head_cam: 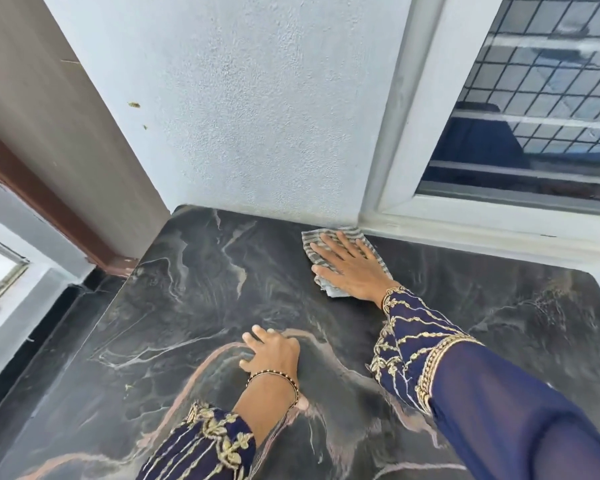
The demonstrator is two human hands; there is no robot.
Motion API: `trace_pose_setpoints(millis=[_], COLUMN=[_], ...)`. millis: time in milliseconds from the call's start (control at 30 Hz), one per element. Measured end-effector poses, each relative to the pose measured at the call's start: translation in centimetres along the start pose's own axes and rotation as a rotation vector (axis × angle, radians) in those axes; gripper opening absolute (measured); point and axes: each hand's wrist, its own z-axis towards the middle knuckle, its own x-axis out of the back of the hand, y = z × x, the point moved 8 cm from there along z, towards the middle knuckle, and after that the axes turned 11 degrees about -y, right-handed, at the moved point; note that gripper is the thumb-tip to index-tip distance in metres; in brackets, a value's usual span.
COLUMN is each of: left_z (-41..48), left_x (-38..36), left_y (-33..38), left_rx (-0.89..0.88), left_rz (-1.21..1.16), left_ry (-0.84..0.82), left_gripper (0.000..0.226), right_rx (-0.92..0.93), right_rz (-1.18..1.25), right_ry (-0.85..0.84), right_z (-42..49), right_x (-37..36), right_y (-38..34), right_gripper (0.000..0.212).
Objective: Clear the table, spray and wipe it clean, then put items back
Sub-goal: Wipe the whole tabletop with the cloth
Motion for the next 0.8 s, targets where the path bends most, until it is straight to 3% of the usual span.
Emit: trace_pose_setpoints(millis=[67,133,300,533,600,700,800], left_z=[-0.3,-0.2,0.2,0.7,0.8,1.0,1.2], left_x=[-0.3,-0.3,-0.4,-0.3,-0.1,-0.4,-0.4], left_y=[0.0,0.1,0.1,0.2,0.3,0.4,0.5], left_rx=[0.018,0.010,-0.031,-0.009,-0.027,-0.036,-0.041], left_rz=[0.011,0.055,0.125,0.142,0.153,0.214,0.238], left_ry=[-0.075,-0.091,-0.054,-0.044,-0.002,-0.007,0.006], left_gripper=[0.127,0.133,0.131,0.124,0.112,0.124,0.122], right_rx=[-0.056,-0.077,-0.092,-0.241,-0.264,-0.287,-0.270], right_rz=[0.024,0.034,0.037,0.079,0.085,0.093,0.079], right_ry=[0.026,0.035,0.063,0.059,0.049,0.062,0.059], right_z=[0.7,0.8,-0.7,-5.8,-6.1,-6.4,-7.5], right_x=[0.6,0.6,0.4,0.0,-0.2,-0.2,-1.3], right_y=[0.4,0.4,2.1,9.7,9.7,8.8,7.4], right_gripper=[0.064,0.063,0.059,0.061,0.061,0.063,0.064])
